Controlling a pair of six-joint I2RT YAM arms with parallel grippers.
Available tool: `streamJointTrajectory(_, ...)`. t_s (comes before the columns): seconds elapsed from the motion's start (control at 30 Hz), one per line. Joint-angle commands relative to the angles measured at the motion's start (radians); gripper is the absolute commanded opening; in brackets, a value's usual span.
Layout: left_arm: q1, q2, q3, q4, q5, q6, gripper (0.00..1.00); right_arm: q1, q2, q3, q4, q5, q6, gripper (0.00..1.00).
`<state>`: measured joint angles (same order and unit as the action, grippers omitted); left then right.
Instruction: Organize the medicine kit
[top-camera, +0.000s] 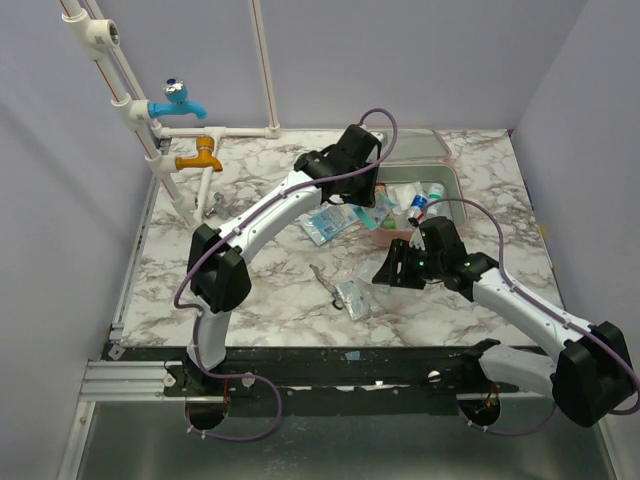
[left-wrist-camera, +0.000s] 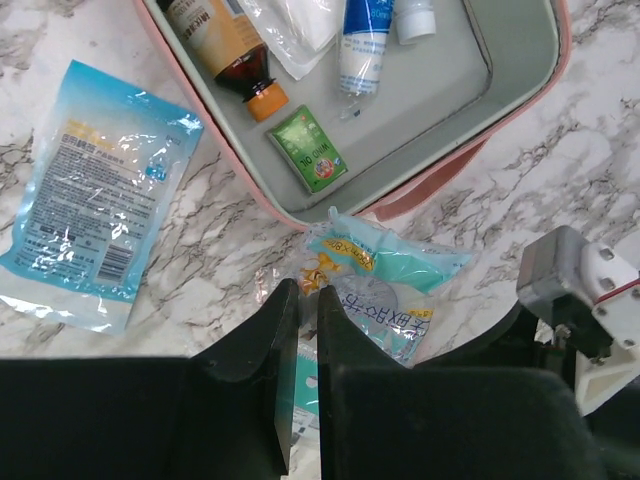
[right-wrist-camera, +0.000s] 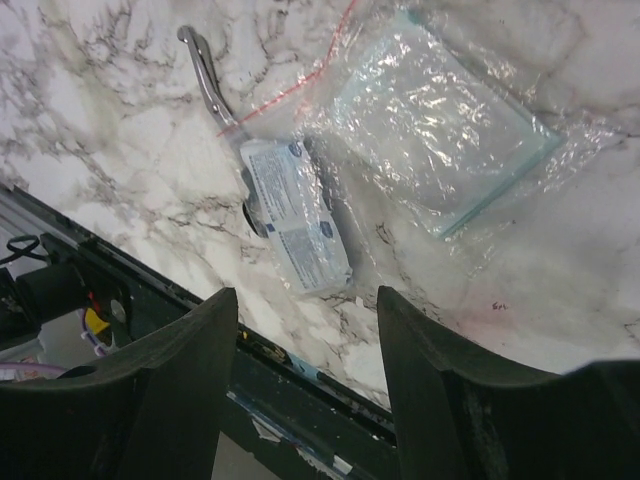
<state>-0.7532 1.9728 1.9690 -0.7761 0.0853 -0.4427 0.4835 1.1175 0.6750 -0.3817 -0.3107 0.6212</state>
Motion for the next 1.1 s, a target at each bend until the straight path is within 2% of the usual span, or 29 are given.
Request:
streamJointTrajectory(0.0,-0.008,0.072,0.098,-0.029,0.053,-0.017,0.0,0.022,-0.003,-0.042,0.055,-0.027,0.041,0.6)
streamJointTrajectory(0.4,-0.017,0.233,0.225,0.054,0.142,-0.057,0.0,0.033,-0.07,-0.122,0.075,-0.042,0.07,0.6)
streamJointTrajectory(0.6,-0.017,0.297,0.243,0.141,0.169,-0.092,0.0,0.033,-0.149,-0.153,0.076,-0.079,0.077,0.6)
streamJointTrajectory(0.8,-0.015,0.384,0.317,0.153,0.166,-0.114,0.0,0.033,-0.229,-0.168,0.047,-0.073,0.08,0.62)
streamJointTrajectory(1.07,-0.006,0.406,0.278,0.225,0.111,-0.122,0.0,0.032,-0.255,-0.174,0.036,-0.074,0.087,0.63)
